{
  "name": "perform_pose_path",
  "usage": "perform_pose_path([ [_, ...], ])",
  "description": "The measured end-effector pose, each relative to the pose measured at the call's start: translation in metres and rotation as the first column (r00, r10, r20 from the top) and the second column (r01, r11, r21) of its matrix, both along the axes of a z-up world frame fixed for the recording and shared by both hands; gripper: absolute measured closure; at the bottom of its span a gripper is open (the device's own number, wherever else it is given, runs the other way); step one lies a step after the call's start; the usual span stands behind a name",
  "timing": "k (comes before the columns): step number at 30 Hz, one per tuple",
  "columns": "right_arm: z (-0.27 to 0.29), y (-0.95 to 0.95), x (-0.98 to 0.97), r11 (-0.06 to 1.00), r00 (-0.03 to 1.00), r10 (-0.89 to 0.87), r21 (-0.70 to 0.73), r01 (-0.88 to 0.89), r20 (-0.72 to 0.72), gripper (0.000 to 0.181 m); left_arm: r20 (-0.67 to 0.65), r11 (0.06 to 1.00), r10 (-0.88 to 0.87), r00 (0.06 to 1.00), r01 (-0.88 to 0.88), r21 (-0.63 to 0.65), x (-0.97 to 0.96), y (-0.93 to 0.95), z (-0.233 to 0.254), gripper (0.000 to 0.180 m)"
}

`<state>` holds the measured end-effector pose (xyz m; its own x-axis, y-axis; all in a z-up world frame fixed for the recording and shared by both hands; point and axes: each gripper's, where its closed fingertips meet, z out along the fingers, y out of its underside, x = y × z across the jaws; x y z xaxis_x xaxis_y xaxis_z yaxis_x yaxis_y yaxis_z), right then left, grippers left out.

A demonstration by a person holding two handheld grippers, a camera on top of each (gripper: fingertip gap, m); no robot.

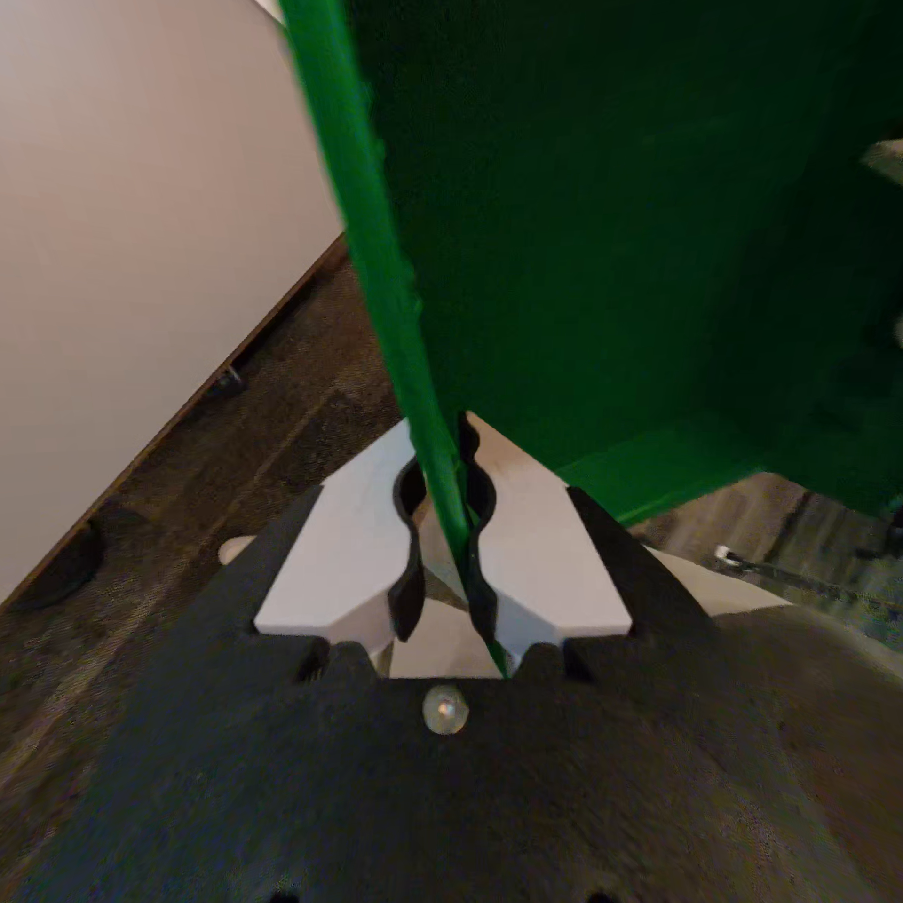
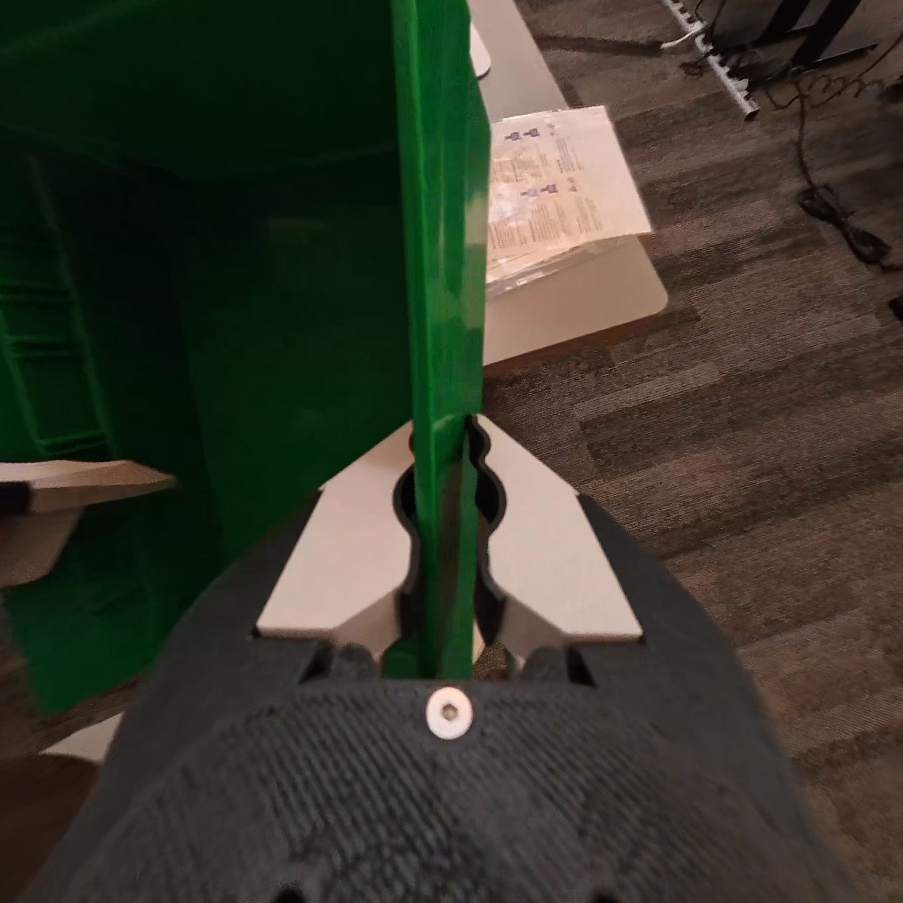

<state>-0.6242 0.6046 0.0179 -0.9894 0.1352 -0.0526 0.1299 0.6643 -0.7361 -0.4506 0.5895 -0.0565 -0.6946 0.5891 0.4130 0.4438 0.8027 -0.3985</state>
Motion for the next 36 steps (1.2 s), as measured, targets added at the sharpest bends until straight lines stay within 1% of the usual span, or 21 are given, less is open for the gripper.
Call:
perform_pose_path([
  [1,0.001,0.004,-0.012,1.000,0.998,0.013,-0.012,-0.012,0.056,0.159,0.037,1.000,0.005,0.999,-0.004,-0.019,-0.012,0.000,-0.003,0.180],
  [3,0.007,0.013,-0.035,0.999,0.986,0.020,-0.038,-0.014,0.167,0.147,0.039,1.000,0.005,0.999,-0.005,-0.008,-0.044,0.004,-0.006,0.180],
  [4,0.010,0.018,-0.048,0.999,0.980,0.018,-0.042,-0.010,0.198,0.145,0.031,1.000,0.009,0.999,-0.009,0.004,-0.060,0.006,-0.006,0.180],
  [7,0.015,0.034,-0.090,0.999,0.980,0.011,-0.036,-0.004,0.198,0.144,0.030,1.000,0.001,1.000,-0.001,0.021,-0.107,0.010,-0.006,0.180],
  [10,0.037,0.048,-0.136,0.991,0.976,-0.016,-0.128,0.044,0.217,0.146,0.042,1.000,-0.006,0.999,0.005,0.022,-0.146,0.004,-0.008,0.180],
  [13,0.058,0.067,-0.188,0.967,0.970,-0.061,-0.226,0.115,0.234,0.142,0.105,0.997,-0.076,0.992,0.076,0.010,-0.187,0.000,-0.015,0.180],
  [14,0.061,0.076,-0.208,0.959,0.969,-0.089,-0.244,0.147,0.232,0.139,0.122,0.994,-0.111,0.986,0.110,0.009,-0.203,0.000,-0.019,0.180],
  [16,0.060,0.100,-0.251,0.937,0.957,-0.174,-0.260,0.233,0.231,0.139,0.136,0.985,-0.170,0.976,0.168,0.022,-0.237,0.005,-0.027,0.179],
  [18,0.057,0.126,-0.296,0.906,0.935,-0.266,-0.269,0.325,0.235,0.137,0.130,0.977,-0.212,0.969,0.205,0.059,-0.277,0.011,-0.034,0.180],
  [21,0.058,0.166,-0.369,0.846,0.900,-0.396,-0.308,0.435,0.183,0.133,0.101,0.963,-0.254,0.962,0.241,0.123,-0.343,0.021,-0.044,0.180],
  [24,0.056,0.196,-0.445,0.803,0.864,-0.493,-0.326,0.499,0.106,0.130,0.072,0.945,-0.300,0.951,0.286,0.160,-0.419,0.023,-0.054,0.180],
  [25,0.054,0.204,-0.472,0.793,0.850,-0.522,-0.325,0.516,0.076,0.123,0.064,0.941,-0.310,0.949,0.296,0.165,-0.450,0.022,-0.057,0.180],
  [28,0.043,0.222,-0.552,0.780,0.807,-0.590,-0.278,0.560,-0.029,0.117,0.044,0.928,-0.345,0.938,0.334,0.167,-0.540,0.017,-0.063,0.180],
  [29,0.041,0.229,-0.577,0.778,0.792,-0.608,-0.243,0.580,-0.058,0.117,0.045,0.924,-0.356,0.933,0.344,0.168,-0.571,0.017,-0.063,0.180],
  [31,0.044,0.238,-0.621,0.780,0.784,-0.618,-0.176,0.601,-0.061,0.119,0.047,0.914,-0.378,0.925,0.365,0.177,-0.633,0.017,-0.056,0.180],
  [33,0.057,0.247,-0.667,0.758,0.762,-0.644,-0.191,0.624,-0.067,0.116,0.029,0.891,-0.432,0.901,0.422,0.165,-0.701,0.017,-0.047,0.180],
  [34,0.063,0.253,-0.693,0.736,0.738,-0.670,-0.206,0.645,-0.081,0.116,0.014,0.880,-0.453,0.891,0.444,0.170,-0.734,0.018,-0.044,0.180],
  [36,0.066,0.274,-0.745,0.677,0.670,-0.733,-0.220,0.702,-0.116,0.110,-0.004,0.866,-0.471,0.882,0.463,0.189,-0.799,0.018,-0.037,0.180],
])
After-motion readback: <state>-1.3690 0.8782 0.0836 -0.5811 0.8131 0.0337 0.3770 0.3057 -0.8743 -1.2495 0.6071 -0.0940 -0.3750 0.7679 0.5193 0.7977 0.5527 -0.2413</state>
